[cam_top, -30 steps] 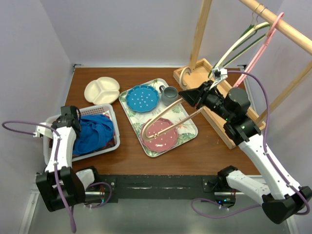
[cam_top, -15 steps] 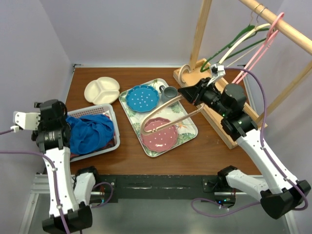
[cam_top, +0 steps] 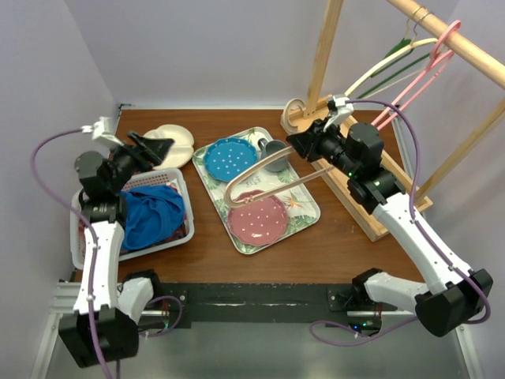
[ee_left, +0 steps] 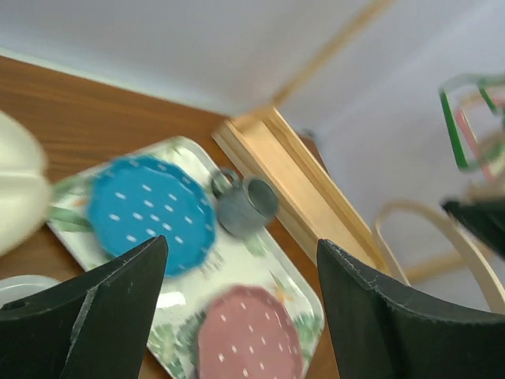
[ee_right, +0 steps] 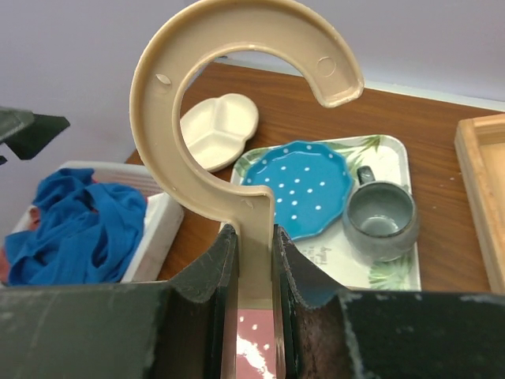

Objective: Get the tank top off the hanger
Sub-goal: Place the hanger at the clothesline.

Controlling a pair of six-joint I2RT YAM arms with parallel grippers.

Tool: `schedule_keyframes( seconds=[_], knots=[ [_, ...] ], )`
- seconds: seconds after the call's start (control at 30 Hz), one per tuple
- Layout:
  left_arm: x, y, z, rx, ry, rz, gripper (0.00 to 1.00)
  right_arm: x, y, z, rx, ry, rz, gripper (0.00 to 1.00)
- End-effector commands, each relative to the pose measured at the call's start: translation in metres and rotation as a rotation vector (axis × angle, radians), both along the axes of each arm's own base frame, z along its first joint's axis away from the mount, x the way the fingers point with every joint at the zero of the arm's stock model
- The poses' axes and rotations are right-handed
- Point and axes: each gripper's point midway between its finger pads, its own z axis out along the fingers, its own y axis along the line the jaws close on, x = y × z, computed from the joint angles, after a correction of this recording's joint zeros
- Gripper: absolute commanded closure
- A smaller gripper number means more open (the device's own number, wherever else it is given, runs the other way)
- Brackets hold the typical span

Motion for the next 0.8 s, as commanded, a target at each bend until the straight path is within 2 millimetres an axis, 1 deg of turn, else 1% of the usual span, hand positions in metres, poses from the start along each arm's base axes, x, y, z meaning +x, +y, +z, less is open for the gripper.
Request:
schedule_keyframes(
  seconds=[0.0,0.03,0.07,0.1,0.13,0.17,0.23,0.27,0.3,0.33,0.43,0.5,0.53,0.6,0.63,0.77],
  knots=[
    [-0.032,-0.081,0.031,0.169,-0.184,-0.429,0.18,0.021,-0.005,0.033,-0.046,-0.139,-0.067,1.00],
    [-0.037,-0.094,0.037,0.183,-0.205,-0.481,0.18,0.027,-0.006,0.030,-0.058,-0.135,-0.085,1.00],
    [-0.041,-0.106,0.037,0.177,-0.207,-0.530,0.18,0.032,-0.007,0.035,-0.071,-0.151,-0.099,1.00],
    [-0.045,-0.113,0.041,0.174,-0.222,-0.557,0.18,0.035,-0.006,0.036,-0.077,-0.159,-0.105,1.00],
    [-0.051,-0.123,0.050,0.176,-0.260,-0.595,0.18,0.043,-0.005,0.031,-0.088,-0.154,-0.113,1.00],
    [-0.054,-0.128,0.054,0.182,-0.278,-0.610,0.18,0.046,-0.004,0.036,-0.090,-0.172,-0.117,1.00],
    [-0.061,-0.138,0.062,0.212,-0.317,-0.647,0.18,0.057,0.000,0.037,-0.086,-0.181,-0.124,1.00],
    [-0.060,-0.140,0.060,0.221,-0.312,-0.657,0.18,0.060,0.001,0.043,-0.071,-0.188,-0.125,1.00],
    [-0.060,-0.143,0.064,0.235,-0.323,-0.665,0.18,0.062,0.004,0.046,-0.062,-0.190,-0.121,1.00],
    [-0.055,-0.147,0.055,0.259,-0.301,-0.666,0.19,0.063,0.006,0.049,-0.057,-0.193,-0.116,1.00],
    [-0.049,-0.153,0.046,0.304,-0.287,-0.662,0.23,0.069,0.012,0.058,-0.039,-0.199,-0.113,1.00],
    [-0.048,-0.155,0.046,0.319,-0.298,-0.666,0.27,0.071,0.009,0.065,-0.031,-0.213,-0.131,1.00],
    [-0.047,-0.157,0.038,0.334,-0.271,-0.667,0.28,0.072,0.008,0.070,-0.026,-0.222,-0.139,1.00],
    [-0.041,-0.157,0.034,0.359,-0.246,-0.648,0.30,0.073,0.008,0.076,-0.020,-0.238,-0.145,1.00],
    [-0.034,-0.155,0.030,0.385,-0.240,-0.619,0.30,0.073,0.008,0.081,-0.017,-0.249,-0.142,1.00],
    [-0.027,-0.157,0.036,0.389,-0.251,-0.609,0.31,0.073,0.012,0.092,-0.002,-0.275,-0.127,1.00]
  ],
)
